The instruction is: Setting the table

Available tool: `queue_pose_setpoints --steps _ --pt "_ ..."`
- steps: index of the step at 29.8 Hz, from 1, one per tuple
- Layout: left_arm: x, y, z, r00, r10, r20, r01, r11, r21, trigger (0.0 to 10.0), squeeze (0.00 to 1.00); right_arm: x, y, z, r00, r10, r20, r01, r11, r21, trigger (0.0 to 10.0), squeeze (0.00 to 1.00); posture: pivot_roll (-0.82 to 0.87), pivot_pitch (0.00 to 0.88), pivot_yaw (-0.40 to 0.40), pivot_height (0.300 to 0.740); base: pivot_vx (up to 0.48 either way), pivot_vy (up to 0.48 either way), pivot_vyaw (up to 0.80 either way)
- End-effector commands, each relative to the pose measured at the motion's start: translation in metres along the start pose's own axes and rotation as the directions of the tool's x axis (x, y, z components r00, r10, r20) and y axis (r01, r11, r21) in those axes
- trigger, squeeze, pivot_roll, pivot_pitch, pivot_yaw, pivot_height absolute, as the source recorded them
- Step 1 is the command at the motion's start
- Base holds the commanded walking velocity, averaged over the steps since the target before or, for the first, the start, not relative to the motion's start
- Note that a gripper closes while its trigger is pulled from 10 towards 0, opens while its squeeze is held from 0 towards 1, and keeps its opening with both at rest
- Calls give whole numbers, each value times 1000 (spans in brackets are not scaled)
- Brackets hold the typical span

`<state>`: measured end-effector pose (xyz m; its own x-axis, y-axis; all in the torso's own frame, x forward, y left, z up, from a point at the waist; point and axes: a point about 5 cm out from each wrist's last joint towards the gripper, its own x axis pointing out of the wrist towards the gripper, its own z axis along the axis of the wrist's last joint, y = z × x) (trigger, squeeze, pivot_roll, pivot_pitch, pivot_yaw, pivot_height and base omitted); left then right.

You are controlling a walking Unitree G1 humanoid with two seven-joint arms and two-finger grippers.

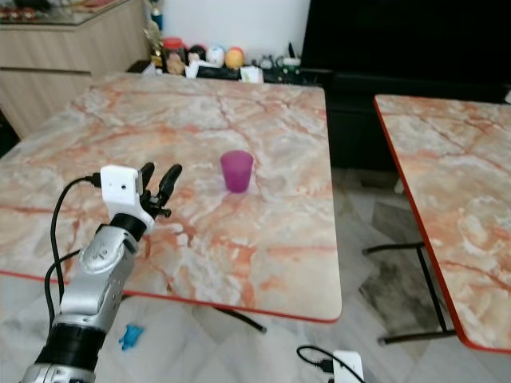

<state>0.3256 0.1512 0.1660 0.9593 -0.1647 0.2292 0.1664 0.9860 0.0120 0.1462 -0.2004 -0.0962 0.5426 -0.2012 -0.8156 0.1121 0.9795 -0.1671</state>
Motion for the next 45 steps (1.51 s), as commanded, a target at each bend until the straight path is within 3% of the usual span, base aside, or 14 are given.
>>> queue_pose_setpoints --steps 1,11,15,31,45 --pt "6 2 10 999 21 46 -22 1000 7 10000 0 0 1 0 1000 9 4 -9 1000 -15 10000 0 122 0 -30 740 0 0 -638" --pt "11 -2 17 996 25 81 -24 1000 -14 10000 0 -1 2 -2 1000 6 7 -6 1000 5 10000 0 113 0 -17 740 0 0 -309" --pt "11 -2 18 996 27 87 -26 999 -20 10000 0 -1 4 -3 1000 8 2 -9 1000 6 10000 0 113 0 -17 740 0 465 0" --pt "11 -4 28 989 19 149 -17 1000 -20 10000 0 -1 6 -2 1000 21 2 -21 1000 -1 10000 0 120 0 -18 740 0 186 -595" --pt "14 -7 41 981 10 196 -6 1000 -20 10000 0 -1 7 -2 1000 27 3 -27 999 -20 10000 0 126 0 -21 740 0 0 0"
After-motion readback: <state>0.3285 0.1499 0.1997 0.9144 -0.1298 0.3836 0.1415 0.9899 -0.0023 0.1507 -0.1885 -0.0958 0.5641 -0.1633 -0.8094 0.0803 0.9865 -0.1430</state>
